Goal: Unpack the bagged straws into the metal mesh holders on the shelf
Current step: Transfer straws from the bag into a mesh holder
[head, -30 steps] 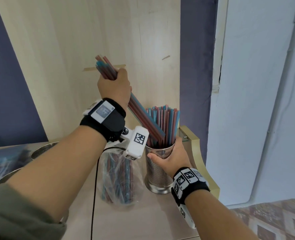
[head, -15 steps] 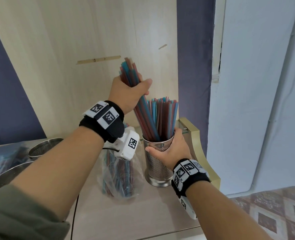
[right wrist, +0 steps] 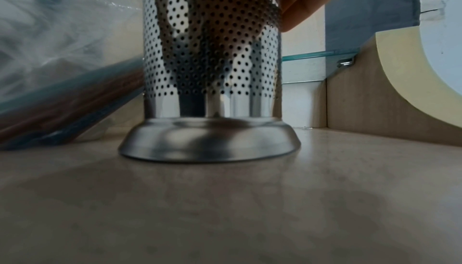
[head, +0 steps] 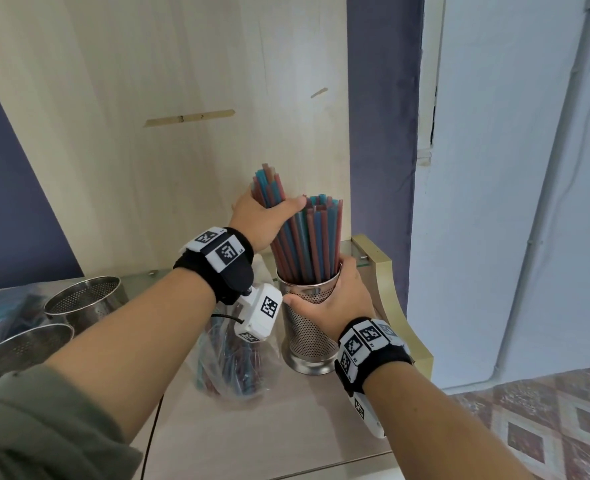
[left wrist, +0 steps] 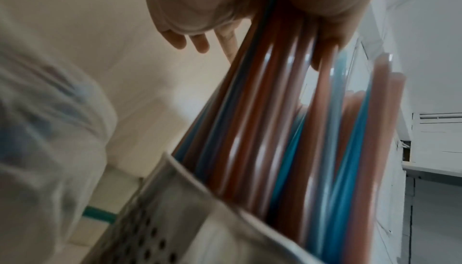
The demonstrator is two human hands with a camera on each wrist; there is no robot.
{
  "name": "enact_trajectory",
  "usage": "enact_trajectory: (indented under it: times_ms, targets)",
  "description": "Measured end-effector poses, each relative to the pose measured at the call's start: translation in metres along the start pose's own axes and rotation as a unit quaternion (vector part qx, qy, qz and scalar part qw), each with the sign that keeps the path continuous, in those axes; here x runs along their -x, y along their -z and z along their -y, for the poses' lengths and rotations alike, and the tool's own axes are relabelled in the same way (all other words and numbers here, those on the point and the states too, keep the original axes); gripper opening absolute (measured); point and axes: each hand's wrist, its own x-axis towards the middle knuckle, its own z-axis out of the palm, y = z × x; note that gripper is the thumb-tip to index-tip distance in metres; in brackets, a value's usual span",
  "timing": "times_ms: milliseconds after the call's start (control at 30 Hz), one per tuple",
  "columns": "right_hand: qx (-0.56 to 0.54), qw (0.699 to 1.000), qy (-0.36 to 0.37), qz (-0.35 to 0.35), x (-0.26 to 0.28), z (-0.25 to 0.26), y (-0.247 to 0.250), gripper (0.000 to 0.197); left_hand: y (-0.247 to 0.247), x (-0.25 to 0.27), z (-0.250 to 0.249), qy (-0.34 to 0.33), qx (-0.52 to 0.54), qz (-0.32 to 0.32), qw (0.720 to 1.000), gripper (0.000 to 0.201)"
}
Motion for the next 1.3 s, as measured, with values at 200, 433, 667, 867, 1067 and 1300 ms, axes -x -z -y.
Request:
enact_trajectory:
  times_ms: [200, 433, 667, 867, 1067, 1300]
  targets:
    - [0.005, 1.000, 0.003, 0.003, -0.001, -0.001, -0.001, 0.104, -0.001, -0.004, 0.008, 0.021, 0.071, 0.010, 0.997, 0.013]
    - [-0.006, 1.000, 0.003, 0.004, -0.002, -0.003, -0.001, 0.102, -0.002, -0.002, 0.012, -0.165, -0.119, -0.107, 0.973, 0.074]
    - [-0.012, 1.000, 0.008, -0.001, -0.003, -0.006, -0.003, 0.103, -0.001, 0.009, 0.016, -0.313, -0.149, -0.002, 0.938, 0.051]
    - [-0.014, 1.000, 0.008, -0.001, -0.003, -0.006, -0.003, 0.103, -0.009, 0.024, 0.030, -0.201, -0.127, -0.015, 0.971, 0.100]
    - [-0.012, 1.000, 0.006, -0.017, -0.001, -0.003, -0.004, 0.097, -0.031, 0.037, 0.037, -0.238, -0.306, 0.028, 0.921, 0.112]
    - [-0.015, 1.000, 0.010, -0.009, -0.003, -0.002, -0.002, 0.103, -0.054, 0.036, 0.026, -0.146, -0.378, -0.009, 0.914, 0.105]
